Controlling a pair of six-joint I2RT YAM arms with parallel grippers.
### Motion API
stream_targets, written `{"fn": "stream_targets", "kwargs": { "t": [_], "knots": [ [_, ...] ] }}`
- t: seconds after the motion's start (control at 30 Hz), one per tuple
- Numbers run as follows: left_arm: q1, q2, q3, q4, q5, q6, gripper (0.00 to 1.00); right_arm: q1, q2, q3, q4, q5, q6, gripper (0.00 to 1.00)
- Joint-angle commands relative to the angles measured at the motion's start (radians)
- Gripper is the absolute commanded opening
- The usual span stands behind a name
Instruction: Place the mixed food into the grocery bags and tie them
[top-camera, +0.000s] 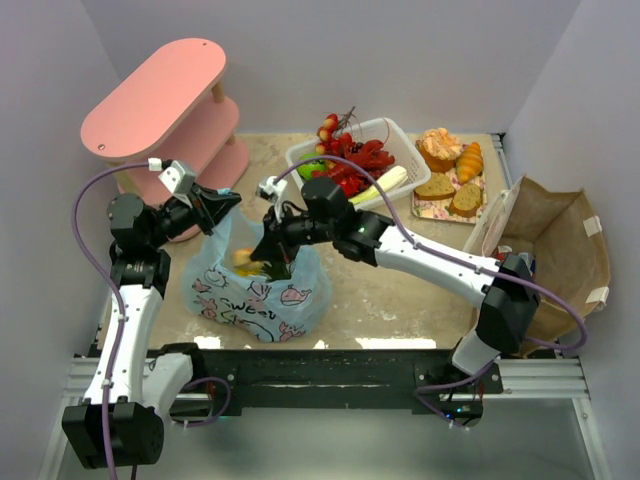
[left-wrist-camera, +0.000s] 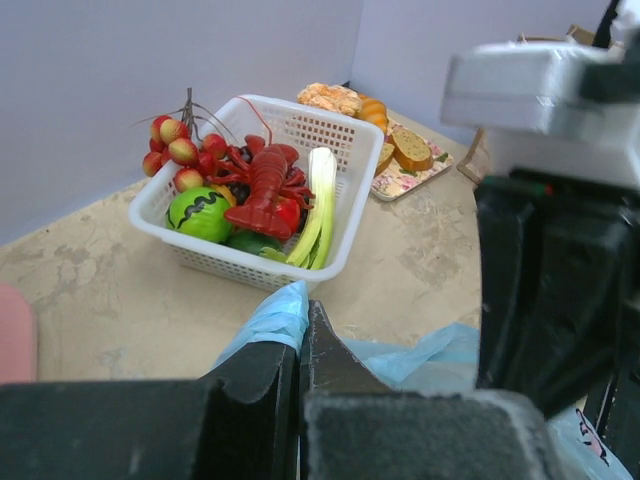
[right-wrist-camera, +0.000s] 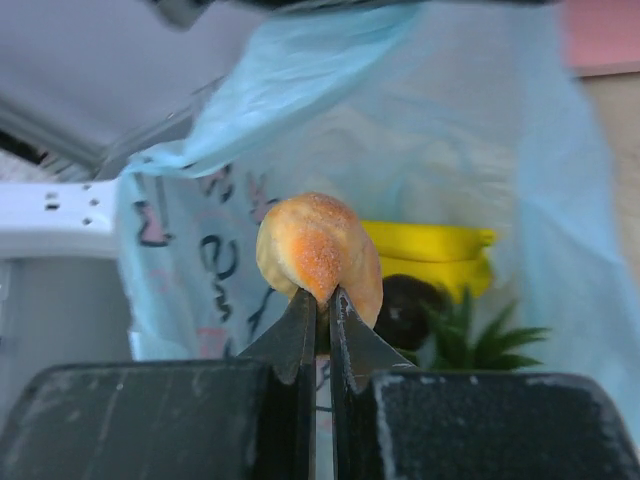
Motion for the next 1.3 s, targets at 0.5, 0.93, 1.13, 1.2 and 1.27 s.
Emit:
{"fn": "stream_targets", "kwargs": {
  "t": [0.5, 0.93, 1.13, 1.2, 1.27],
  "knots": [
    [0.005, -0.022, -0.005, 0.042, 0.011, 0.020, 0.00, 0.111, -0.091, 0.123, -0.282, 0.413, -0.153, 0.87],
    [-0.001, -0.022, -0.005, 0.052, 0.028, 0.016, 0.00, 0.101, 0.025, 0.180, -0.456, 0.697, -0.315, 0.87],
    [-0.002, -0.024, -0.006, 0.052, 0.031, 0.017, 0.00, 0.094, 0.080, 0.172, -0.439, 0.669, -0.363, 0.84],
    [-0.002, -0.027, -0.005, 0.050, 0.031, 0.019, 0.00, 0.087, 0.110, 0.180, -0.446, 0.674, -0.369, 0.79],
    [-0.004, -0.025, -0.006, 0.049, 0.031, 0.020, 0.00, 0.081, 0.125, 0.194, -0.478, 0.677, -0.372, 0.76]
  ]
}}
